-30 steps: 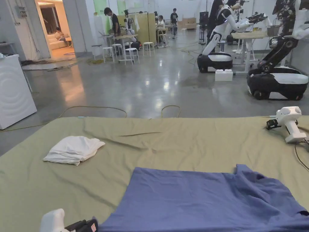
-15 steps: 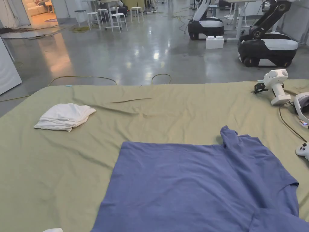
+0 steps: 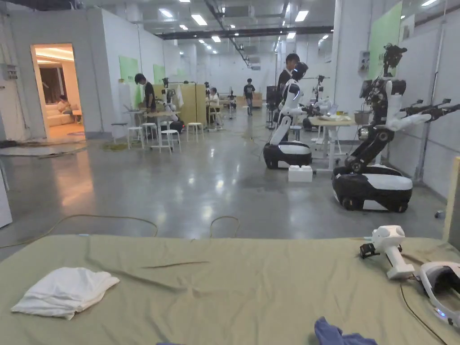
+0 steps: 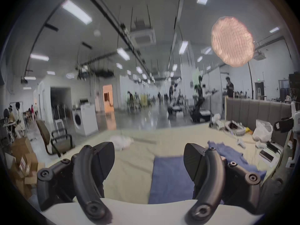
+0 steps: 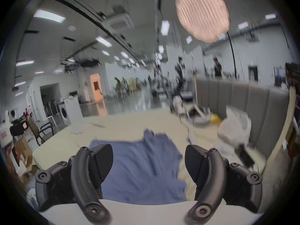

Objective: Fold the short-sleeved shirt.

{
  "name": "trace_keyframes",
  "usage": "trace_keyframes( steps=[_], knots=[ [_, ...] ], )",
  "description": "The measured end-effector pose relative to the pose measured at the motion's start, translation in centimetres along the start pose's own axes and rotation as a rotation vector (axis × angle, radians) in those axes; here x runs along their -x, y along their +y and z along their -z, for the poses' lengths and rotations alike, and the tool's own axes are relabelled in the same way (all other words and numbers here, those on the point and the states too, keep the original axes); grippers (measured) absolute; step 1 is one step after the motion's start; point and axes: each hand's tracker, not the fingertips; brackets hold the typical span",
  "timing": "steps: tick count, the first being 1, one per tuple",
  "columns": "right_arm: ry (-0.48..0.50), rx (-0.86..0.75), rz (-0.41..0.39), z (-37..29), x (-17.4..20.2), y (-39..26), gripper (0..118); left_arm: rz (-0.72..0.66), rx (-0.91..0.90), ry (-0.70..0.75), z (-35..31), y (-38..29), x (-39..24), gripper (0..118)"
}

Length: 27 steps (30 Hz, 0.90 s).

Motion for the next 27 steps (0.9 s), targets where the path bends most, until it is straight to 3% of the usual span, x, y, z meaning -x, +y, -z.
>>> trace_keyframes(
  steps=[3,5,7,8,9,10,11,12,14,27],
  knots=[
    [0.007,-0.111,-0.076,-0.9,2.0,2.1,91,0.043,-0.071,-0.005,-1.1,2.6,-1.2,91],
    [-0.004,-0.171,-0.095,-1.4,2.8,3.1,80,0.044,-0.122,0.04,-1.7,4.0,-2.3,86],
    [0.007,-0.211,-0.094,-1.9,3.3,3.5,76,0.037,-0.123,-0.027,-2.0,4.7,-2.2,84],
    [0.0,-0.218,-0.088,-2.0,3.5,3.7,61,0.035,-0.12,-0.021,-1.8,5.1,-2.6,71],
    [0.009,-0.206,-0.088,-1.9,3.6,4.0,38,0.037,-0.119,-0.014,-1.8,5.2,-2.8,44],
    [0.012,-0.199,-0.082,-1.7,3.7,4.0,3,0.048,-0.115,-0.009,-1.7,5.2,-2.9,5],
    [0.006,-0.206,-0.072,-2.0,3.7,3.8,0,0.043,-0.124,-0.021,-2.1,5.2,-2.6,0],
    [0.06,-0.164,-0.058,-1.9,3.5,4.0,0,0.012,-0.101,-0.111,-1.6,5.3,-2.1,0],
    [-0.006,-0.164,-0.074,-1.9,3.8,3.8,0,-0.011,-0.096,-0.07,-1.6,5.2,-2.3,0],
    [0.058,-0.099,-0.05,-0.6,3.5,3.6,0,-0.106,0.031,-0.127,0.6,3.7,0.6,0]
  ],
)
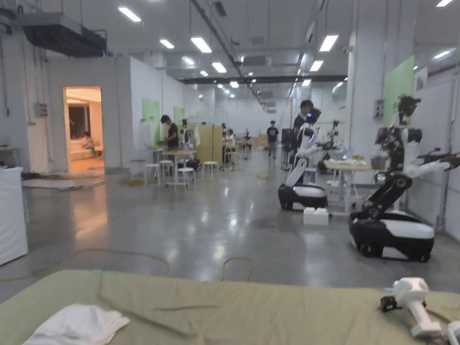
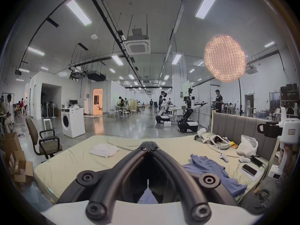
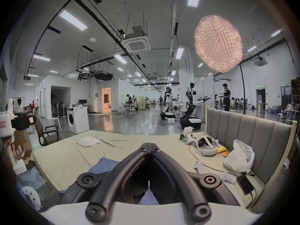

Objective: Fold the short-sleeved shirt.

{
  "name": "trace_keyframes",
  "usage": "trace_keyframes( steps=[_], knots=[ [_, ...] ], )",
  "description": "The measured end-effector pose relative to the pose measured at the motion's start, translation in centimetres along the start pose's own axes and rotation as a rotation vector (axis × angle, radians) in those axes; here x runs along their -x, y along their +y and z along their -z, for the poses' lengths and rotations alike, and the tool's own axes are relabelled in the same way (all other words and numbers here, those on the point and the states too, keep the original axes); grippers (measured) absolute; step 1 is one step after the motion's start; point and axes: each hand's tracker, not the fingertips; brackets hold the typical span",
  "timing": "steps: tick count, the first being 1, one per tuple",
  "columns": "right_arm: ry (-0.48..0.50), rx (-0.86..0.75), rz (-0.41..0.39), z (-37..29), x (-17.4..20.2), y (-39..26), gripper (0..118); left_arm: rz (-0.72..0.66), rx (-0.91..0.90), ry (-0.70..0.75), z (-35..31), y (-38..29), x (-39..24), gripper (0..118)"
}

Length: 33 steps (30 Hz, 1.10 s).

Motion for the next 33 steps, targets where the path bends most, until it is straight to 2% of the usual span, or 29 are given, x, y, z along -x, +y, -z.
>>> trace_keyframes(
  steps=[4,6,7,8,9,11,14,16,21,25,28,30,31,32,33],
  knots=[
    [0.019,0.044,0.038,0.2,-0.2,-0.8,0,0.033,0.127,0.002,1.6,-1.4,1.7,0],
    [0.033,0.074,0.069,0.2,-0.4,-1.5,0,0.061,0.254,0.027,3.0,-2.9,2.9,22],
    [0.04,0.09,0.085,0.3,-0.6,-2.0,0,0.071,0.335,0.021,4.1,-3.8,3.7,40],
    [0.04,0.103,0.096,0.3,-0.5,-2.5,0,0.081,0.374,0.018,4.8,-4.9,4.4,63],
    [0.041,0.121,0.109,0.3,-0.6,-3.0,0,0.074,0.448,0.0,5.6,-6.5,5.2,63],
    [0.047,0.148,0.131,0.4,-0.9,-3.7,0,0.053,0.593,-0.068,7.5,-9.5,6.8,72],
    [0.069,0.17,0.172,0.3,-0.9,-4.5,0,-0.055,0.851,-0.133,10.7,-15.4,9.0,72],
    [0.075,0.182,0.182,0.1,-0.9,-4.9,0,-0.089,0.975,-0.088,12.2,-18.7,9.8,72],
    [0.042,0.232,0.168,-0.3,-1.1,-6.0,0,-0.15,1.079,-0.104,13.2,-22.4,9.9,72],
    [0.035,0.256,0.188,-0.4,-1.8,-6.6,0,-0.09,1.14,-0.098,14.4,-23.3,8.5,69],
    [0.01,0.271,0.18,-0.6,-2.1,-6.8,0,-0.053,1.175,-0.083,15.5,-23.8,7.7,52],
    [-0.014,0.283,0.178,-0.9,-2.5,-7.0,0,0.026,1.194,-0.052,16.0,-24.1,7.5,41],
    [-0.023,0.29,0.18,-1.0,-2.8,-7.1,0,0.015,1.194,-0.069,16.1,-24.2,7.4,32],
    [-0.038,0.3,0.182,-1.3,-3.3,-7.6,0,0.017,1.194,-0.061,16.1,-24.1,7.2,18],
    [-0.056,0.316,0.181,-1.5,-3.8,-8.0,0,0.025,1.193,-0.064,15.9,-23.9,6.5,11]
  ],
)
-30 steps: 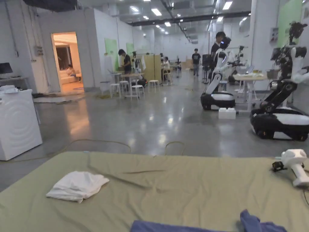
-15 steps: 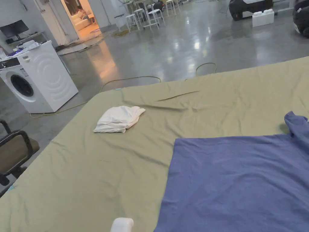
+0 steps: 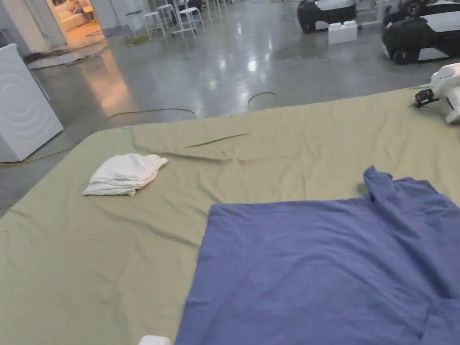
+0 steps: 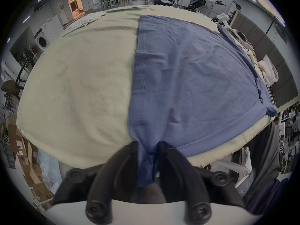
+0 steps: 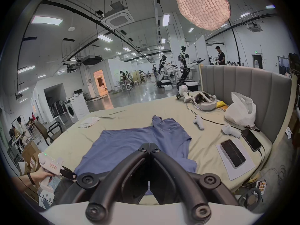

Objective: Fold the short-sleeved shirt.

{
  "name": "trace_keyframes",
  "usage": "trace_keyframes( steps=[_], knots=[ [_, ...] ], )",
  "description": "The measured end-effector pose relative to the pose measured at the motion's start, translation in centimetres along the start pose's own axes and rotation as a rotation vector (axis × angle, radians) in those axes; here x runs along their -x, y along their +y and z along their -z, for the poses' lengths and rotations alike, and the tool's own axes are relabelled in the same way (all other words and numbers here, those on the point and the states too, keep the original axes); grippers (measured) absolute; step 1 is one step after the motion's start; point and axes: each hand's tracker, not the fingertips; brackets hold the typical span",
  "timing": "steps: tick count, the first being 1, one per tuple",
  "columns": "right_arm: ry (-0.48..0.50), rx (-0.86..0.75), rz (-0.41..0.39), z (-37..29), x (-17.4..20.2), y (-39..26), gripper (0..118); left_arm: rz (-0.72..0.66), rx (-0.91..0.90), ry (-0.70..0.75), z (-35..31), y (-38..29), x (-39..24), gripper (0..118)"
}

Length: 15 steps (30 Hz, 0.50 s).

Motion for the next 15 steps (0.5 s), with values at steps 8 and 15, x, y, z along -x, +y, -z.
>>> trace_keyframes(
  steps=[8,15],
  knots=[
    [-0.088,0.374,0.099,4.1,-6.9,-4.0,72,0.123,0.053,0.09,1.4,0.7,-2.8,9],
    [-0.22,0.57,0.058,9.4,-10.0,-9.4,72,0.063,0.051,0.055,0.9,0.2,-2.5,9]
  ],
)
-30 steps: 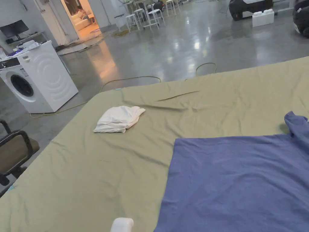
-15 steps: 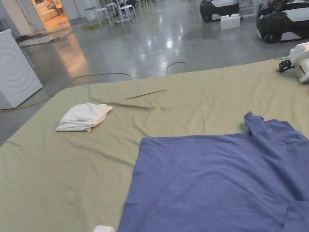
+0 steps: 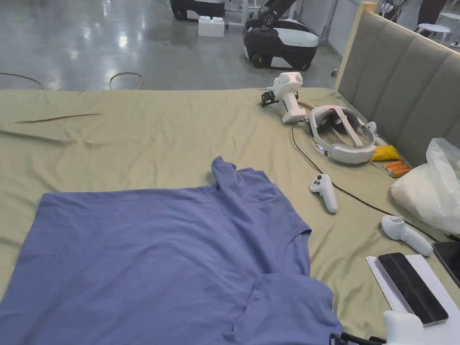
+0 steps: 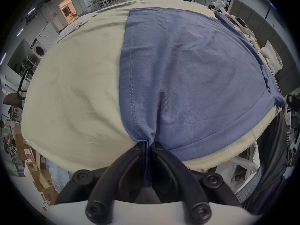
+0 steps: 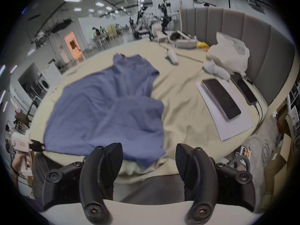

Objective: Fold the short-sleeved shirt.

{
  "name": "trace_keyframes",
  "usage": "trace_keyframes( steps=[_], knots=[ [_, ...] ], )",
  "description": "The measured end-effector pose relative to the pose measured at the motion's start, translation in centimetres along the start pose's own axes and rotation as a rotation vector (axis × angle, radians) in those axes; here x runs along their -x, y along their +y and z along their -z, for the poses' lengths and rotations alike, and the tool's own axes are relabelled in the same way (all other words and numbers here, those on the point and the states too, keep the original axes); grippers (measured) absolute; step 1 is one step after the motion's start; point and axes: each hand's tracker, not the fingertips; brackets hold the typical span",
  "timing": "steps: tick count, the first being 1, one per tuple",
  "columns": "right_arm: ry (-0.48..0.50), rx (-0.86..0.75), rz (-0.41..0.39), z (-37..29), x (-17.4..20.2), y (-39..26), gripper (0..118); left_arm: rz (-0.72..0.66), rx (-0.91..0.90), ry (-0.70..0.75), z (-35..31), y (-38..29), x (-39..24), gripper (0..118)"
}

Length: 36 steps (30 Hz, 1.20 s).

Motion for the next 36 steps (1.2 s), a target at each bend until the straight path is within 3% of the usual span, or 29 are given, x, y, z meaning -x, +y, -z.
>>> trace_keyframes(
  steps=[3,6,8,10,11,18,23,26,31,34,36],
  knots=[
    [0.086,0.075,0.06,1.9,-0.4,-0.4,72,-0.018,-0.015,-0.013,-0.3,-0.4,0.0,9],
    [0.098,0.087,0.049,3.1,-0.2,-0.5,69,-0.026,-0.018,-0.018,-0.5,-0.3,0.0,9],
    [0.111,0.094,0.04,3.5,-0.1,-0.5,53,-0.029,-0.017,-0.023,-0.6,-0.4,-0.1,9],
    [0.138,0.105,0.042,3.6,-0.1,-0.3,18,-0.03,-0.021,-0.025,-0.6,-0.4,0.1,9],
    [0.135,0.101,0.04,3.5,-0.1,-0.4,14,-0.032,-0.023,-0.028,-0.6,-0.5,0.1,9],
    [0.145,0.06,0.031,2.4,0.1,-0.6,10,-0.03,-0.06,-0.039,-0.5,-1.0,1.3,9],
    [0.197,-0.042,0.046,0.2,0.8,1.3,9,-0.039,-0.172,-0.118,-4.2,-1.4,2.0,9],
    [0.219,-0.079,0.054,1.1,1.1,5.1,9,-0.097,-0.241,-0.147,-4.8,2.1,3.6,9],
    [0.149,-0.122,0.01,4.4,3.6,12.4,9,-0.162,-0.285,-0.209,-3.6,11.1,6.1,9],
    [0.149,-0.092,0.044,8.0,4.6,16.5,9,-0.204,-0.233,-0.22,-0.6,17.4,7.0,9],
    [0.096,-0.032,0.029,11.0,5.5,18.9,9,-0.228,-0.164,-0.219,2.1,20.9,7.5,9]
  ],
)
